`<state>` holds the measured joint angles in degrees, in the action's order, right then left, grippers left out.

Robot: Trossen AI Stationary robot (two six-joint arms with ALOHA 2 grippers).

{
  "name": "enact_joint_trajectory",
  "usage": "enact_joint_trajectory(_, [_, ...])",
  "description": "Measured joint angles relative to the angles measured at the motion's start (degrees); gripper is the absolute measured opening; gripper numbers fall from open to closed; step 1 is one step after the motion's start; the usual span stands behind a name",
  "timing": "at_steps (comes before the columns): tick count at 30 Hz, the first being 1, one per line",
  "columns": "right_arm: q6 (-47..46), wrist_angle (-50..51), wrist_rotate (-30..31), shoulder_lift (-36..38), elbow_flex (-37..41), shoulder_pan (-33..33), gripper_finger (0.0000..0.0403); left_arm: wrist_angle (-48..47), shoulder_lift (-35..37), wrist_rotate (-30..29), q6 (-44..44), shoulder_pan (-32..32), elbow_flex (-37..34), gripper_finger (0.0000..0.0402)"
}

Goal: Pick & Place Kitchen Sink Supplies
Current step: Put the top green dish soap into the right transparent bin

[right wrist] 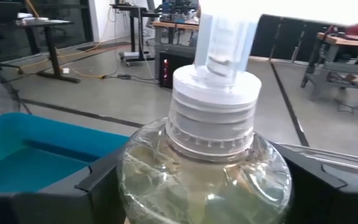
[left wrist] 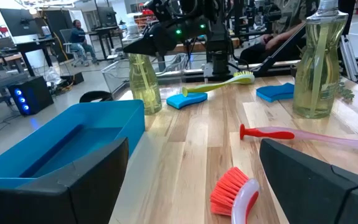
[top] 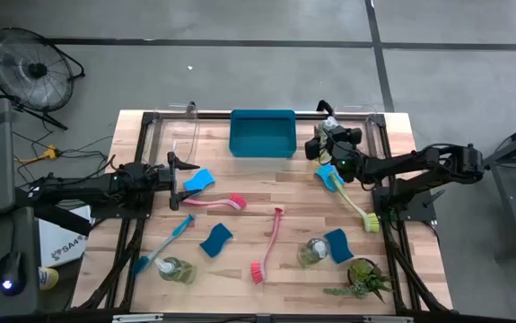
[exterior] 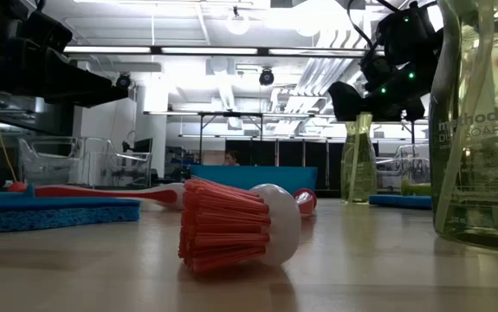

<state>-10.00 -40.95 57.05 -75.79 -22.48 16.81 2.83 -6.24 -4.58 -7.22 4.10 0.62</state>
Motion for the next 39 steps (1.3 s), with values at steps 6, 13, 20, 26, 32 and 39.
enact_joint_trajectory(6, [-0.5,0.0,0.3,0.0,0.0,0.0,0.0290,0.0,0.0,0.0,0.0,0.0,0.0,0.0356])
enact_joint_trajectory(13, [-0.6,-0.1,0.3,0.0,0.0,-0.7,0.0284,0.0,0.0,0.0,0.0,0.0,0.0,0.0356])
enact_joint_trajectory(20, [-0.6,-0.5,-0.1,0.0,0.0,-2.4,0.0283,0.0,0.0,0.0,0.0,0.0,0.0,0.0356])
enact_joint_trajectory(26, [0.3,-2.7,0.4,0.1,0.2,-3.3,0.0282,0.0,0.0,0.0,0.0,0.0,0.0,0.0356])
enact_joint_trajectory(32, [7.8,-2.8,1.6,1.2,-2.5,-4.1,0.0282,0.0,0.0,0.0,0.0,0.0,0.0,0.0356])
enact_joint_trajectory(39, [18.1,-2.4,1.2,1.3,-9.9,-4.1,0.0281,0.0,0.0,0.0,0.0,0.0,0.0,0.0356])
